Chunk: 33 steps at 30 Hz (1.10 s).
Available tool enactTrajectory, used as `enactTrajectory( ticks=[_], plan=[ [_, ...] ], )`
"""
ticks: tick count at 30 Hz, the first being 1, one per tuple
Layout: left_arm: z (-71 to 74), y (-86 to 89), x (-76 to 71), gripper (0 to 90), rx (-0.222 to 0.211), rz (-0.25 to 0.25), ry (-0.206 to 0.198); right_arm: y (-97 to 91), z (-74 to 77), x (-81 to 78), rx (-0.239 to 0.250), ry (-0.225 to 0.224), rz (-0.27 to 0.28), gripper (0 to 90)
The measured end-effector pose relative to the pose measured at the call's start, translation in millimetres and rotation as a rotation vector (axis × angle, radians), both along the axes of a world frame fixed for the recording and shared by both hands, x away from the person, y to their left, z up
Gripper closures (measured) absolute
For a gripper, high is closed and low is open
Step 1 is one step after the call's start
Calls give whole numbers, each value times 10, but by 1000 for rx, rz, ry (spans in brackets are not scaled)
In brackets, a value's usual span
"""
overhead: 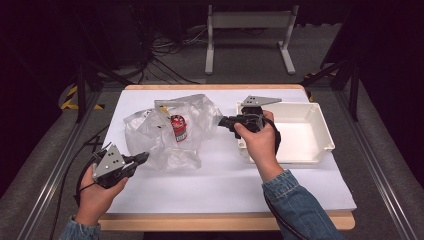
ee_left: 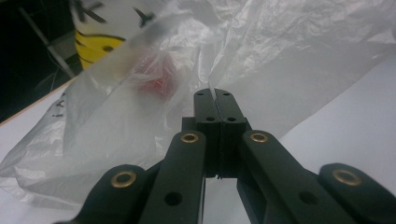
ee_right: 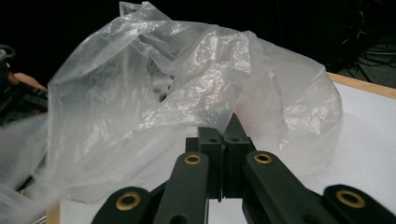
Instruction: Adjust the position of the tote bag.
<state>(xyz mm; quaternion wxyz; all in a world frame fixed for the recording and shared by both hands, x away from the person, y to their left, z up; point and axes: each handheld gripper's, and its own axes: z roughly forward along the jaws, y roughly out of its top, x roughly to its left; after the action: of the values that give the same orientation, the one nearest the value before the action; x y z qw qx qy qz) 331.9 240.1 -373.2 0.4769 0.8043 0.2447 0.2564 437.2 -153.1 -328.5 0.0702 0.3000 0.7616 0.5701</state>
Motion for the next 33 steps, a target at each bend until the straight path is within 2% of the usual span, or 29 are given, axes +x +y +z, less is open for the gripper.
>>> enactTrajectory(
  ticks=[2,3,4,6,9,12,15,18,25,27,32,33],
  plan=[
    [42,46,47,900,-59,25,-5,-14,1,-16,-3,-8,7,806],
    [42,46,47,900,-59,25,-5,-14,1,-16,-3,-8,7,806],
    [54,77,73,900,-84,35,-7,-15,1,-24,-10,-12,7,759],
    [67,117,103,900,-126,57,1,-11,-8,-35,-36,-40,8,587],
    [89,189,157,900,-188,83,10,5,-45,-44,-124,-125,-4,363],
    [102,230,187,900,-210,102,5,18,-112,-17,-197,-145,13,250],
    [98,265,216,900,-238,118,9,62,-206,18,-269,-162,24,202],
    [90,290,243,900,-262,128,17,145,-248,61,-332,-207,18,185],
    [92,309,291,900,-290,132,22,442,-289,190,-362,-300,66,139],
    [96,311,297,900,-288,132,21,514,-308,246,-364,-298,64,139],
    [92,327,316,900,-301,137,22,603,-323,366,-370,-284,53,226],
    [84,337,321,900,-310,140,27,610,-329,398,-383,-286,47,288]
  ],
)
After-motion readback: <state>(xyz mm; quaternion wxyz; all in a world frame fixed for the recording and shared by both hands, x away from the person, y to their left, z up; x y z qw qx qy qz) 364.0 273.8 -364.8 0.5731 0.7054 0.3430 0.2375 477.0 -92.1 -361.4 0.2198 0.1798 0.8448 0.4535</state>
